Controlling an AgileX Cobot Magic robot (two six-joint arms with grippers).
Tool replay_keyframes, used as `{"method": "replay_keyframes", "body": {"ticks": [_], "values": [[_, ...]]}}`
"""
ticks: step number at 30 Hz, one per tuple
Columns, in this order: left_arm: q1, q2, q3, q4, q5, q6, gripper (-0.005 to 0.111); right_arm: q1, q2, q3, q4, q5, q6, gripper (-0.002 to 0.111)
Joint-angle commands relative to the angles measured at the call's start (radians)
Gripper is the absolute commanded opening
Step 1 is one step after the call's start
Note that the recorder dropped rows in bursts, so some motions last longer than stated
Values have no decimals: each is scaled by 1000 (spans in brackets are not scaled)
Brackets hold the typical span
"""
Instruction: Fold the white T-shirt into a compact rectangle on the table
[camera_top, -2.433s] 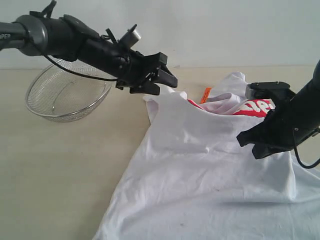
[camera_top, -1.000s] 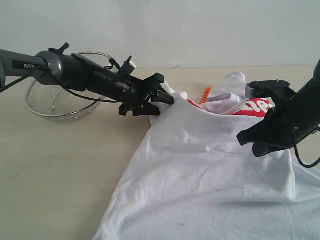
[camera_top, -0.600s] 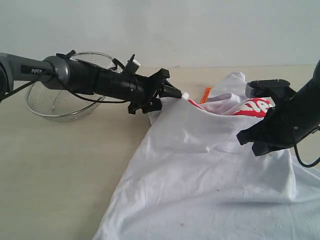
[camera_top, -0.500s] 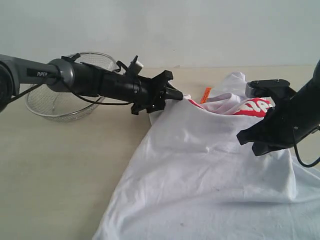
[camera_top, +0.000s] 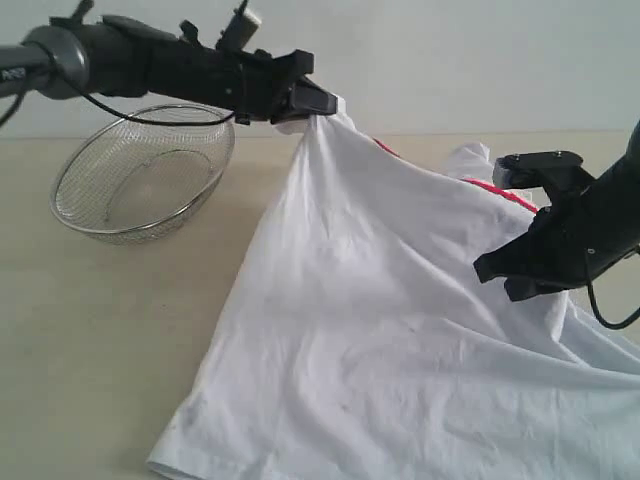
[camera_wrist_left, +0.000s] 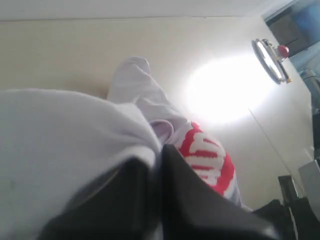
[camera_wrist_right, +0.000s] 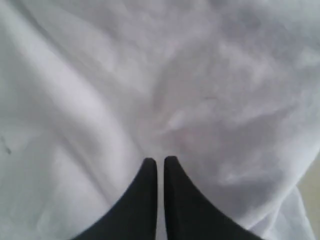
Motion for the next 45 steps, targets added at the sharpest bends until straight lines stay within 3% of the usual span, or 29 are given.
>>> {"method": "replay_keyframes", "body": {"ticks": [1, 5, 10, 15, 21, 45], "values": [[14, -52, -6, 165, 94, -99, 5, -3, -43, -9, 2, -61, -2, 0], [3, -46, 7, 262, 104, -139, 5, -3, -114, -70, 4, -43, 8, 0], [5, -46, 69, 283, 39, -141, 5, -3, -141, -135, 12, 198, 19, 0], [5, -44, 80, 311, 13, -141, 5, 2, -141, -52, -29, 182, 58, 0], [5, -44, 81, 313, -10, -141, 5, -1, -141, 62, -180, 239, 270, 0], [5, -44, 81, 324, -77, -141, 5, -1, -141, 359, -269, 275, 400, 0]]}}
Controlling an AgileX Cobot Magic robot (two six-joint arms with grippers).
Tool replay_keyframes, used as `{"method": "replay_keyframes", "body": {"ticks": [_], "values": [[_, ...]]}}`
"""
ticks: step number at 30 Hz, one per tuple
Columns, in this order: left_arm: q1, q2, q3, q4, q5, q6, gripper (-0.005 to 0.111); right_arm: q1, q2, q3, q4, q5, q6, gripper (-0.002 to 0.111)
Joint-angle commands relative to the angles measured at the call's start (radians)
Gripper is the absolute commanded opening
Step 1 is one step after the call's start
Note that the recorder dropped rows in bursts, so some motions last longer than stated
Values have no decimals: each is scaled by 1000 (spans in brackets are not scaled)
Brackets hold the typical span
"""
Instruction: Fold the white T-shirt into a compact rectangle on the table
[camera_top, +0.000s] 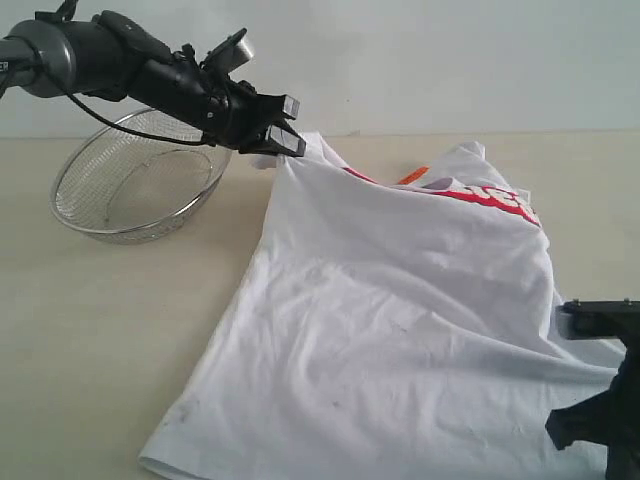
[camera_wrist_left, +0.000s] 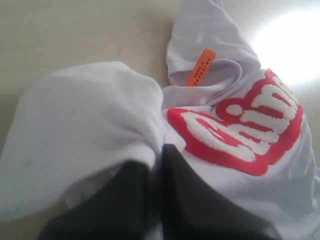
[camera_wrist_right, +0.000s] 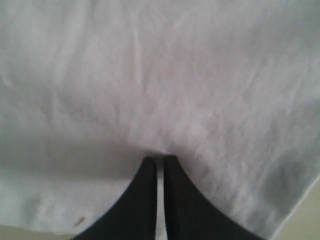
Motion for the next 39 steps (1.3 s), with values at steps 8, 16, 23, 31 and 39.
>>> {"method": "replay_keyframes", "body": {"ticks": [8, 16, 23, 31, 39], "values": [[1, -2, 5, 58, -62, -10, 5, -1, -3, 91, -119, 47, 121, 0], [32, 8, 5, 64, -63, -79, 5, -1, -3, 99, -184, 84, 196, 0], [43, 10, 5, 78, -82, -80, 5, -1, -3, 99, -187, 34, 187, 0], [43, 10, 5, -76, -84, 63, 5, -1, -5, 49, -148, 12, 120, 0], [43, 10, 5, 12, -109, 32, 78, -1, -5, 28, -148, 17, 105, 0]]}}
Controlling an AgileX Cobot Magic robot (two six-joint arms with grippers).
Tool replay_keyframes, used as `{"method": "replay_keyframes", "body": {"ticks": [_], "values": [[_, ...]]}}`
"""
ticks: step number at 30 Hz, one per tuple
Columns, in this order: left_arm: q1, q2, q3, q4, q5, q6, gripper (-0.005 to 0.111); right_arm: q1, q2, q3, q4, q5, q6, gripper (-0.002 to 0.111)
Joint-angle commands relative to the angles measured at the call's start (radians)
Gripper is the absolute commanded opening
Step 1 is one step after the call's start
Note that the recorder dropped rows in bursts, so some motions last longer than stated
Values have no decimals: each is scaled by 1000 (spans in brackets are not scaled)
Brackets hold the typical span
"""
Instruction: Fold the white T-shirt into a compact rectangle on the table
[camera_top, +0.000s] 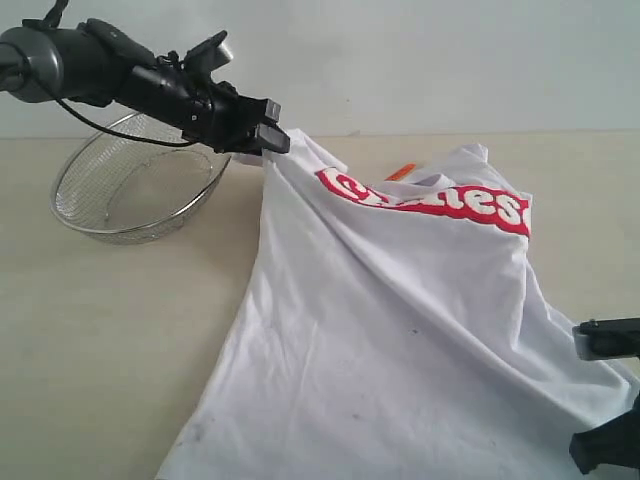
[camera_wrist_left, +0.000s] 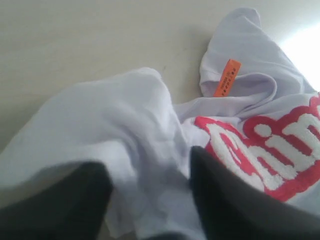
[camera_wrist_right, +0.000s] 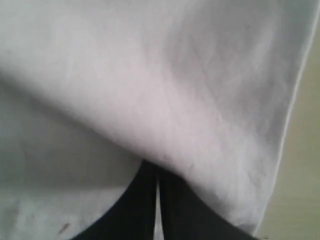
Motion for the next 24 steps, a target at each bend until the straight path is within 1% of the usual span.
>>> {"method": "replay_keyframes", "body": {"ticks": [1, 2, 5, 6, 7, 11, 13, 14, 17, 18, 21, 24], "values": [[5, -13, -11, 8, -43, -20, 79, -1, 0, -4, 3, -11, -25, 0], [5, -20, -21, 8, -43, -20, 76, -1, 0, -4, 14, -11, -34, 0], [5, -74, -80, 15, -35, -20, 55, -1, -2, -14, 53, -7, -76, 0], [5, -93, -94, 43, -29, -20, 52, -1, -7, -25, 56, -1, -78, 0], [5, -114, -104, 76, -19, -20, 50, -1, -24, -45, 58, 6, -78, 0], [7, -149, -106, 141, 16, -52, 49, -1, -92, -114, 68, 60, -86, 0], [9, -156, -106, 182, 43, -77, 45, -1, -125, -153, 62, 73, -93, 0], [9, -158, -106, 200, 72, -91, 40, -1, -137, -169, 54, 68, -95, 0], [9, -158, -106, 236, 183, -107, 9, -1, -160, -235, 17, -25, -92, 0], [9, -158, -100, 236, 211, -107, 5, -1, -160, -260, 4, -75, -90, 0], [1, -158, -96, 234, 293, -110, 4, -25, -130, -342, -12, -202, -85, 0], [-17, -158, -79, 230, 367, -110, 4, -86, -55, -464, -12, -238, -85, 0]]}}
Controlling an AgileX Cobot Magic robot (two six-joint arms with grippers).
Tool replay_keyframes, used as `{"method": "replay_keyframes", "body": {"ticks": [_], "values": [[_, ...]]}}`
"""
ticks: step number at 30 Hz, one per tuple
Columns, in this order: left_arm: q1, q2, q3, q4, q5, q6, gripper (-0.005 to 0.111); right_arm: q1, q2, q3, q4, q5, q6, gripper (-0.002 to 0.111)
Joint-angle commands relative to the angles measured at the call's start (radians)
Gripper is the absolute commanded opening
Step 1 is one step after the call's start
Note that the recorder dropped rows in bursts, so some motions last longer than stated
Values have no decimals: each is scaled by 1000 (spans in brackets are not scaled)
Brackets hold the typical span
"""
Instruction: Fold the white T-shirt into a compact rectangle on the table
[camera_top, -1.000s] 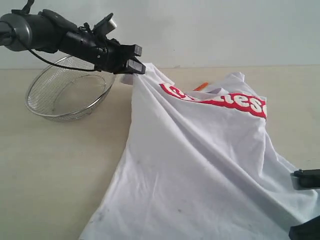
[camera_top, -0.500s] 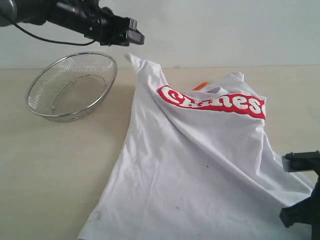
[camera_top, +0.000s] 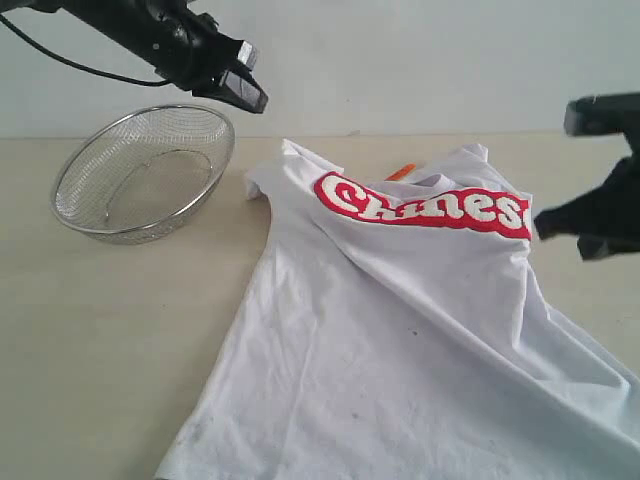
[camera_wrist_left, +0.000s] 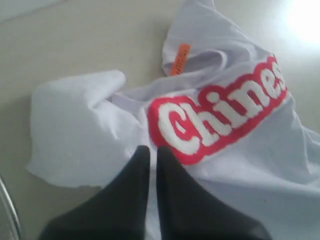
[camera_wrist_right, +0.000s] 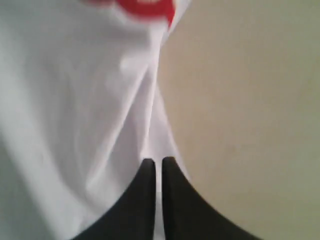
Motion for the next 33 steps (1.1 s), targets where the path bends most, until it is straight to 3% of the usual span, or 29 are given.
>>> {"method": "replay_keyframes", "body": {"ticks": [1, 6, 12, 19, 25, 33], "values": [[-30, -7, 36, 0, 115, -13, 4, -89, 107, -182, -14, -61, 0, 0], [-96, -7, 203, -8, 120, 14, 4, -157, 310, -471, 49, 91, -79, 0], [-183, -10, 464, -103, -21, 95, 4, -157, 557, -754, 128, 216, -180, 0], [-198, -12, 609, -97, -97, 104, 4, -157, 803, -1028, 157, 357, -208, 0], [-196, -12, 695, -81, -167, 104, 4, -157, 901, -1135, 162, 434, -237, 0], [-194, -12, 754, -96, -205, 104, 4, -157, 936, -1155, 197, 455, -301, 0]]}}
